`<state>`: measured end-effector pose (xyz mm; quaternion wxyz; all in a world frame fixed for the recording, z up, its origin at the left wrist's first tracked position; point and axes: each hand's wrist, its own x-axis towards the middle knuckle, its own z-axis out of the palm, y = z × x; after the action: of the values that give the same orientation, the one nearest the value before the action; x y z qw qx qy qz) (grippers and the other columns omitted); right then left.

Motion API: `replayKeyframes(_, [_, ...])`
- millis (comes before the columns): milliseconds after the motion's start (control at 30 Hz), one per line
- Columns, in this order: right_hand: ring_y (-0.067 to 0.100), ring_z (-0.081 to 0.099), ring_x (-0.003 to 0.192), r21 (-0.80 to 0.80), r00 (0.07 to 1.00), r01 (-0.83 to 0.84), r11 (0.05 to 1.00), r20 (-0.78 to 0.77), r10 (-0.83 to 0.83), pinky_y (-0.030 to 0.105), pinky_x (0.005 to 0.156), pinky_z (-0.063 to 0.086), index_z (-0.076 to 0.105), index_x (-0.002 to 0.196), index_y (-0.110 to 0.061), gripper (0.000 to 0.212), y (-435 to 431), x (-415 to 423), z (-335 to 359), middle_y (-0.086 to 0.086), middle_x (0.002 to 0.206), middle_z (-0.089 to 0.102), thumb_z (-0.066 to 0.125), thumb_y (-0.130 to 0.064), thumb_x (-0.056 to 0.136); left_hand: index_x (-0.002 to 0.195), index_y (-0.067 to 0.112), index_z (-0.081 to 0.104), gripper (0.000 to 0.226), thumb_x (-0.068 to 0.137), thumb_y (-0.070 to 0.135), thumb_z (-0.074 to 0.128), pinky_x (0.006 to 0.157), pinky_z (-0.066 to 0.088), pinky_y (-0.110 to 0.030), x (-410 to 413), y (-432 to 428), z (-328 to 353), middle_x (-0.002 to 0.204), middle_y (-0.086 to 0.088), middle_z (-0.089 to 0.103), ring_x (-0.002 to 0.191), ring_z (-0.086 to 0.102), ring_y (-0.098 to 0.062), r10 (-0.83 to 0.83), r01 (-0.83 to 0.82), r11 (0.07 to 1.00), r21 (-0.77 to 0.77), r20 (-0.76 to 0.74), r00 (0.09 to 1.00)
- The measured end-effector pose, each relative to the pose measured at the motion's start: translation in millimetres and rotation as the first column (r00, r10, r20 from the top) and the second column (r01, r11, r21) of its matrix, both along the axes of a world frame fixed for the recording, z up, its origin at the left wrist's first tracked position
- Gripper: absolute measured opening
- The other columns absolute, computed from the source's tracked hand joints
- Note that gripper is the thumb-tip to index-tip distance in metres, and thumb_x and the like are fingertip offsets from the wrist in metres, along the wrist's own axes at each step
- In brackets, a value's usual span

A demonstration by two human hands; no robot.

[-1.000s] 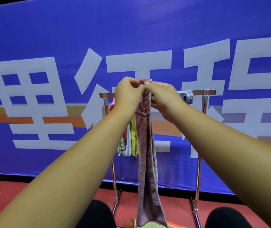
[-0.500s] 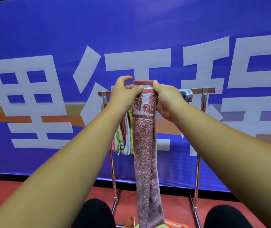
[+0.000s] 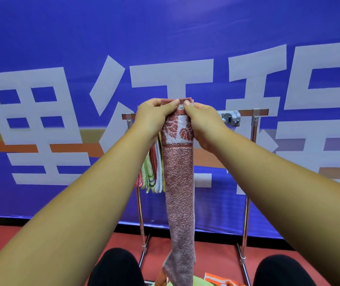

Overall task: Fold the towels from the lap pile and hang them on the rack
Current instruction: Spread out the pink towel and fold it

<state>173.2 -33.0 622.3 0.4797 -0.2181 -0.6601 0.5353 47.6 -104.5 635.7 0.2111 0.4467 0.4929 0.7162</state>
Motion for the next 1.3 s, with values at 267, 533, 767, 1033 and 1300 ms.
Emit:
replayKeyframes(267, [0.039, 0.078, 0.102, -0.146, 0.987, 0.002, 0.989, -0.158, -0.025, 0.060, 0.093, 0.062, 0.073, 0.107, -0.010, 0.038, -4.9, -0.9, 13.8, 0.020, 0.107, 0.079, 0.047, -0.037, 0.112, 0.118, 0.009, 0.076, 0.030, 0.097, 0.030, 0.077, 0.092, 0.062, -0.045, -3.4, -1.7, -31.5, 0.112, -0.014, 0.080, 0.101, 0.077, -0.030, -0.191, 0.187, 0.979, -0.083, -0.039, 0.981])
replayKeyframes(533, [0.032, 0.079, 0.097, -0.168, 0.990, 0.085, 0.982, -0.098, -0.102, 0.057, 0.095, 0.062, 0.078, 0.104, -0.015, 0.041, 4.5, 5.6, 12.2, 0.010, 0.101, 0.082, 0.051, -0.046, 0.108, 0.116, 0.015, 0.073, 0.032, 0.088, 0.026, 0.086, 0.091, 0.063, -0.049, -1.7, 0.8, -46.6, 0.107, -0.008, 0.082, 0.099, 0.079, -0.029, -0.164, 0.132, 0.975, -0.180, -0.177, 0.971])
replayKeyframes(767, [0.007, 0.078, 0.090, -0.086, 0.989, -0.123, 0.989, 0.076, 0.130, 0.026, 0.073, 0.062, 0.075, 0.116, -0.019, 0.046, 3.9, 21.2, -33.3, -0.007, 0.103, 0.082, 0.059, -0.060, 0.102, 0.113, 0.017, 0.073, 0.026, 0.090, 0.016, 0.084, 0.094, 0.062, -0.047, 3.9, 2.1, -22.5, 0.108, -0.007, 0.082, 0.099, 0.078, -0.025, -0.117, 0.113, 0.993, -0.041, -0.126, 0.985])
replayKeyframes(1033, [0.026, 0.077, 0.098, -0.179, 0.932, -0.281, 0.943, 0.182, 0.312, 0.044, 0.097, 0.060, 0.076, 0.110, -0.009, 0.022, 7.8, 25.7, -93.1, 0.013, 0.109, 0.081, 0.080, -0.023, 0.093, 0.114, 0.017, 0.073, 0.026, 0.090, 0.018, 0.084, 0.090, 0.063, -0.045, 2.5, 10.1, -7.8, 0.107, -0.007, 0.082, 0.095, 0.079, -0.025, -0.100, 0.093, 0.994, -0.050, -0.142, 0.985])
replayKeyframes(1300, [0.033, 0.074, 0.105, -0.336, 0.937, -0.304, 0.891, 0.065, 0.344, 0.046, 0.100, 0.060, 0.070, 0.126, 0.006, 0.041, 13.7, 19.4, -152.7, 0.024, 0.120, 0.076, 0.071, -0.027, 0.102, 0.112, 0.009, 0.073, 0.023, 0.096, 0.024, 0.079, 0.083, 0.063, -0.039, -4.3, 36.2, -58.1, 0.101, -0.010, 0.082, 0.090, 0.079, -0.025, -0.122, 0.109, 0.982, -0.154, -0.078, 0.989])
